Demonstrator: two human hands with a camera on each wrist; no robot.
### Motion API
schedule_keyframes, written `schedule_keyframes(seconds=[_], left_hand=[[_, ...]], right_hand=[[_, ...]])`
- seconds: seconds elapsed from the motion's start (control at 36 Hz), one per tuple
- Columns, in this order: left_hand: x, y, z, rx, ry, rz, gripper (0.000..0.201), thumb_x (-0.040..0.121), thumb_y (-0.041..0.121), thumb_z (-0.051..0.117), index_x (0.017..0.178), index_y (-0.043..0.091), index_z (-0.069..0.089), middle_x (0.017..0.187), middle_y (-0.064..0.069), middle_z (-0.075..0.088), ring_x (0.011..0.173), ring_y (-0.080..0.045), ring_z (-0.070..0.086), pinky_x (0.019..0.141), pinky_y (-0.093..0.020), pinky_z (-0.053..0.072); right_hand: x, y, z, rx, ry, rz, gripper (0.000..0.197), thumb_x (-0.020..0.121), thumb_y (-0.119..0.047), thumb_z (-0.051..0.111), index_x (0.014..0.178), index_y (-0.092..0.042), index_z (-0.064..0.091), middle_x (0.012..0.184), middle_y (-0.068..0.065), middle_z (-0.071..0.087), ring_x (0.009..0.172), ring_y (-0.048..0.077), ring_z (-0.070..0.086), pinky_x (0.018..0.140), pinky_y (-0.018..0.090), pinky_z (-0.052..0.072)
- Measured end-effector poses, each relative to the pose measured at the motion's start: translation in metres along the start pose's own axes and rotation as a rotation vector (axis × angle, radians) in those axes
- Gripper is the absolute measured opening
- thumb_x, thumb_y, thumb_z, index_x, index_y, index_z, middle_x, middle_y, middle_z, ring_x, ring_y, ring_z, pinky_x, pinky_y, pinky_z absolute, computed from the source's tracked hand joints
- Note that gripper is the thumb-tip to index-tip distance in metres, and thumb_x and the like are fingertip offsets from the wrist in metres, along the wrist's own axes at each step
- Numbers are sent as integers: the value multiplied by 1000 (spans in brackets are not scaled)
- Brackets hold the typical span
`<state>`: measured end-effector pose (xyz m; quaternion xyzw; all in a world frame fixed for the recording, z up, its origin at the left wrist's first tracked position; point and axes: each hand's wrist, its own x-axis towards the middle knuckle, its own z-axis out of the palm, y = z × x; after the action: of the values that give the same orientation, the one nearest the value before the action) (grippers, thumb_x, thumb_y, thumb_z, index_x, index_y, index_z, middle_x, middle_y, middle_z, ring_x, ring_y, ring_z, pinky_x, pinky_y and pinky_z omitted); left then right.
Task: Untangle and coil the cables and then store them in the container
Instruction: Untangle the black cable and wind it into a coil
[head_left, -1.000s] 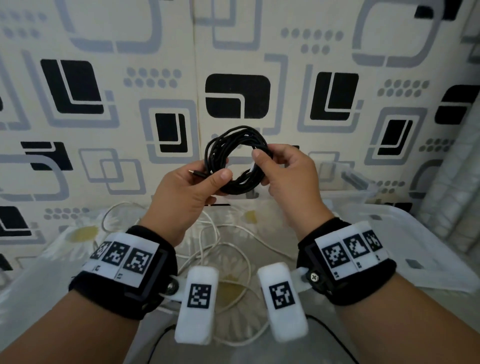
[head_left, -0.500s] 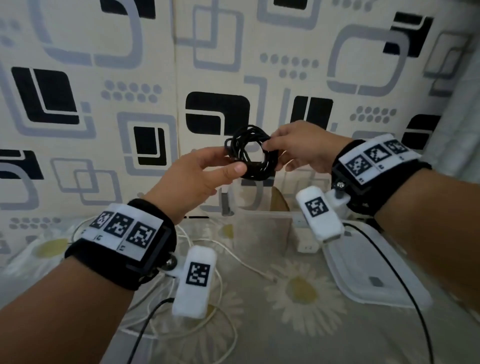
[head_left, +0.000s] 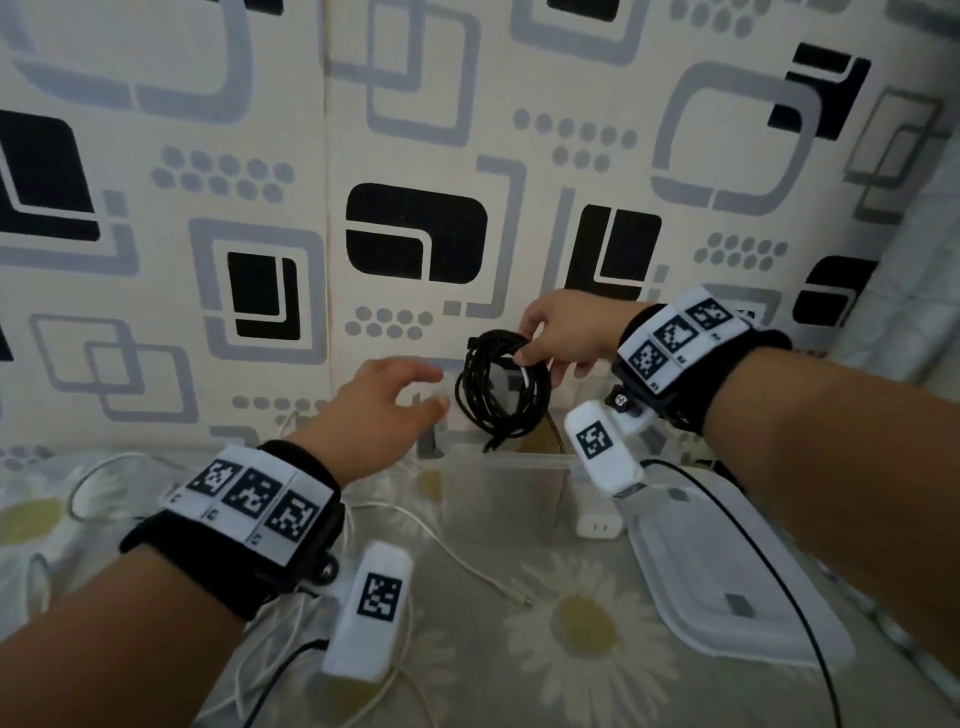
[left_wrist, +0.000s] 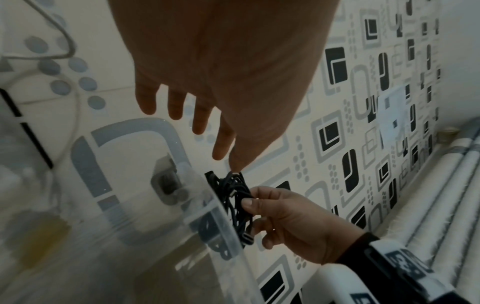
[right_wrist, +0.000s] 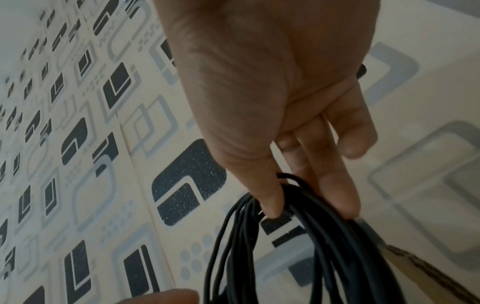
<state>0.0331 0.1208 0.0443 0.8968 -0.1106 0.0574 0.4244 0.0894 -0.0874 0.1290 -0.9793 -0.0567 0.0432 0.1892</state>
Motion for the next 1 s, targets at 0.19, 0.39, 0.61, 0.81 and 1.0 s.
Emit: schedule_keyframes(seconds=[0.19,0.39,0.61,0.81,1.0], left_hand=[[3,-4,11,143,-171,-14,56,93,45,56,145,32,40,159,6,18,143,-15,25,107,-24,24],[-1,-5,10,99,-185,-17,58,94,46,54,146,30,37,150,6,40,130,-15,45,96,-20,31],[0,-7,8,127,-199,17,63,91,50,55,146,27,38,147,4,44,126,-15,51,98,-24,36],[0,-9,6,141,-195,27,64,88,51,59,145,29,39,148,7,42,124,-13,47,92,-21,33],[1,-9,7,155,-197,32,64,88,52,58,145,31,39,150,8,40,128,-13,45,95,-21,33]], right_hand=[[10,1,15,-241,45,-59,23,87,-28,69,105,-14,67,106,2,65,97,19,60,82,30,48],[16,0,12,-288,68,-47,31,88,-30,68,114,-12,65,112,3,62,102,20,56,80,28,43],[23,-4,27,-388,-22,-109,30,86,-34,70,107,-13,70,102,3,70,94,19,65,79,29,49],[28,-6,35,-479,-85,-169,36,85,-35,71,113,-12,68,103,0,66,90,16,58,73,25,42],[33,-1,42,-507,-159,-133,30,81,-35,74,104,-16,70,99,0,69,86,16,61,79,30,50]])
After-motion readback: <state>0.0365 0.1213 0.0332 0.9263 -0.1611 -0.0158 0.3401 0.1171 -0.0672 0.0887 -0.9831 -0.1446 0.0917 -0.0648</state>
